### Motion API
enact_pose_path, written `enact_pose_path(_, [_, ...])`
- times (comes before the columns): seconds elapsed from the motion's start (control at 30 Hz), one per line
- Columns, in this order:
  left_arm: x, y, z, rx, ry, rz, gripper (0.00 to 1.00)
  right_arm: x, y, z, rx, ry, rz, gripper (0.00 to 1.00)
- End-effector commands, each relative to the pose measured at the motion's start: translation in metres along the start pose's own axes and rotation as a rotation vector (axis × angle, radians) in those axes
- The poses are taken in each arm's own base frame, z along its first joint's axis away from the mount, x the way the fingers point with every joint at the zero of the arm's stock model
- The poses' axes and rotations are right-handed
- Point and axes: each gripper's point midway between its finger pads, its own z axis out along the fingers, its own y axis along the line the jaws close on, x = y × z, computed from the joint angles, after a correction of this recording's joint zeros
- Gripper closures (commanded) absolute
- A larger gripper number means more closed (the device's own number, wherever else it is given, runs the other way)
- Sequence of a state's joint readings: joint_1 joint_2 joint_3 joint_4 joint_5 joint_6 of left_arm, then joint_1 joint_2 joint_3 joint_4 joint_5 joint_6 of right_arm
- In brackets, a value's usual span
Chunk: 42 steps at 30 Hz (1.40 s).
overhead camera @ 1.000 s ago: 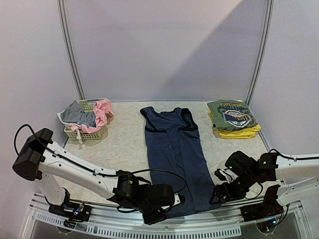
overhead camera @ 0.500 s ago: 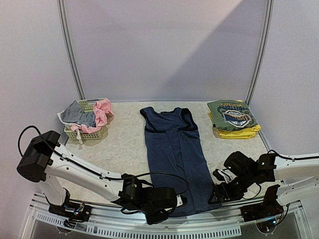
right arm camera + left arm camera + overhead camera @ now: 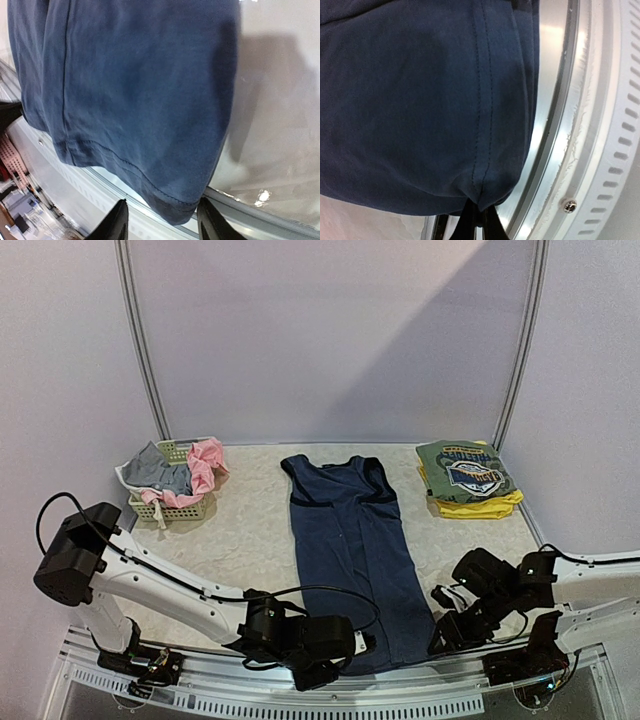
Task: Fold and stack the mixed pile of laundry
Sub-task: Pick up the rectangle-folded tank top from the center of the board.
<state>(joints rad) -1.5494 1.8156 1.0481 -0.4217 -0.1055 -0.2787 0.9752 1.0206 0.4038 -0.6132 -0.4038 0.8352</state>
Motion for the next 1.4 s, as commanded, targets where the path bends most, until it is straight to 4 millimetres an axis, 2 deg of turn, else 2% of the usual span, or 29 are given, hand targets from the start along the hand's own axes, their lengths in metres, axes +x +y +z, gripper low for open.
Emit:
enact_pose_path(0.0, [0.006, -0.002, 0.006, -0.016, 0.004, 0.010, 1.00, 0.006, -0.003, 0.004, -0.008, 0.018, 0.001, 0.62])
enact_pose_path(0.17, [0.007, -0.002, 0.007, -0.018, 0.004, 0.009, 1.00, 0.005, -0.002, 0.007, -0.015, 0.020, -0.001, 0.69])
enact_pose_path(0.37, [0.007, 0.000, 0.005, -0.024, -0.002, 0.006, 1.00, 0.001, -0.001, 0.008, -0.010, 0.015, -0.016, 0.98])
enact_pose_path(0.4, [0.006, 0.000, 0.003, -0.027, -0.005, 0.005, 1.00, 0.000, 0.001, 0.007, -0.009, 0.011, -0.021, 1.00])
enact_pose_path(0.6, [0.000, 0.007, -0.015, -0.044, -0.040, -0.012, 1.00, -0.007, 0.012, -0.011, -0.006, -0.031, -0.047, 1.00])
enact_pose_path(0.83, [-0.009, 0.025, -0.032, -0.076, -0.069, -0.046, 1.00, -0.022, 0.026, -0.032, 0.024, -0.089, -0.097, 1.00])
enact_pose_path(1.07, [-0.017, 0.049, -0.052, -0.109, -0.088, -0.099, 1.00, -0.047, 0.037, -0.051, 0.084, -0.172, -0.139, 1.00])
enact_pose_path(1.37, [-0.023, 0.089, -0.071, -0.158, -0.105, -0.183, 1.00, -0.088, 0.056, -0.071, 0.118, -0.299, -0.157, 1.00])
